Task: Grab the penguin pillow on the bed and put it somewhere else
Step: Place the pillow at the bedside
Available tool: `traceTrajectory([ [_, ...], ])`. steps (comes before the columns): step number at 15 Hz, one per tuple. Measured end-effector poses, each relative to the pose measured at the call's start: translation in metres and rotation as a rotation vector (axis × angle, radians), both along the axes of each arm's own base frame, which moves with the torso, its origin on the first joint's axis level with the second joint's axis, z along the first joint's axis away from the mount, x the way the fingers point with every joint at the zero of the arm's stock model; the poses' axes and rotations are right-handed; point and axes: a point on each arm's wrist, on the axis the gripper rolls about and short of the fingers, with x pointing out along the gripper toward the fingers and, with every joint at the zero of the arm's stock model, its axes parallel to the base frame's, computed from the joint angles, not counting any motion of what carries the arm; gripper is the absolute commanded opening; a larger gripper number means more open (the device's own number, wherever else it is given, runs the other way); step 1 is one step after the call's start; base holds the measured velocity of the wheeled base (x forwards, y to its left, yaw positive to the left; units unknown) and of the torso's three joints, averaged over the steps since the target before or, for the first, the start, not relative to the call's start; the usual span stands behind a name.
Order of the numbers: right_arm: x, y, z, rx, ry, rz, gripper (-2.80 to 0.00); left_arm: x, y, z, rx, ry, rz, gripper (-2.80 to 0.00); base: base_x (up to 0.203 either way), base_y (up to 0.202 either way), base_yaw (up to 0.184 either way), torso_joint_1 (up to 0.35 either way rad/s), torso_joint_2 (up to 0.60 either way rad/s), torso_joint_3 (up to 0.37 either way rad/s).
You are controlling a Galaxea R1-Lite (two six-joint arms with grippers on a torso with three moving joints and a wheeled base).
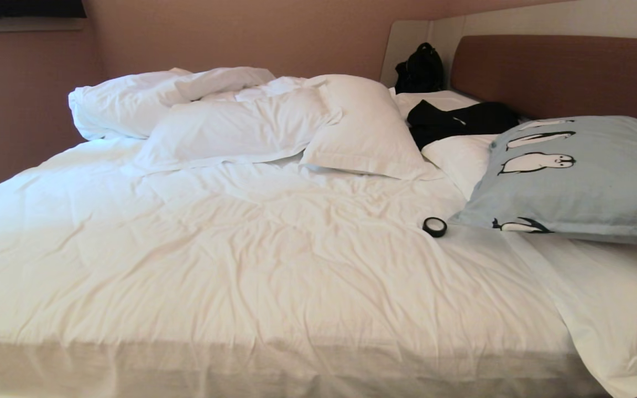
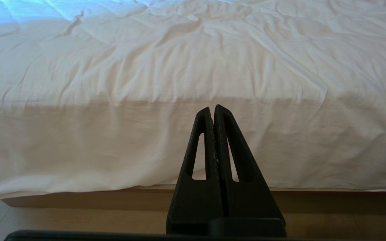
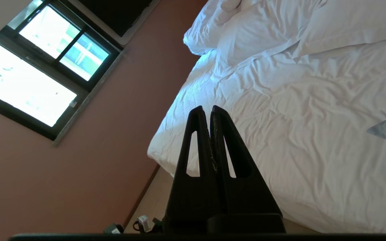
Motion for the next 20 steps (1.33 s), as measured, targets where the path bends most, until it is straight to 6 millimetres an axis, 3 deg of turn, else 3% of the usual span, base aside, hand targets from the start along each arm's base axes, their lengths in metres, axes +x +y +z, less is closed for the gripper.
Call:
traceTrajectory([
  [4, -0.027, 0.028, 0.004, -0.05, -0.033, -0.116, -2.8, 0.0, 0.0, 0.0, 0.0, 0.0, 0.0, -2.8, 0.0, 0.0, 0.0, 0.0, 0.0, 0.0],
  [8, -0.038, 0.043, 0.005, -0.086, -0.048, -0.257, -2.8, 0.0, 0.0, 0.0, 0.0, 0.0, 0.001, -2.8, 0.0, 0.0, 0.0, 0.0, 0.0, 0.0],
  [13, -0.039, 0.043, 0.005, -0.134, -0.067, -0.365, -2.8, 0.0, 0.0, 0.0, 0.0, 0.0, 0.0, -2.8, 0.0, 0.0, 0.0, 0.0, 0.0, 0.0],
  [20, -0.037, 0.04, 0.006, -0.256, -0.184, -0.285, -2.8, 0.0, 0.0, 0.0, 0.0, 0.0, 0.0, -2.8, 0.0, 0.0, 0.0, 0.0, 0.0, 0.0],
])
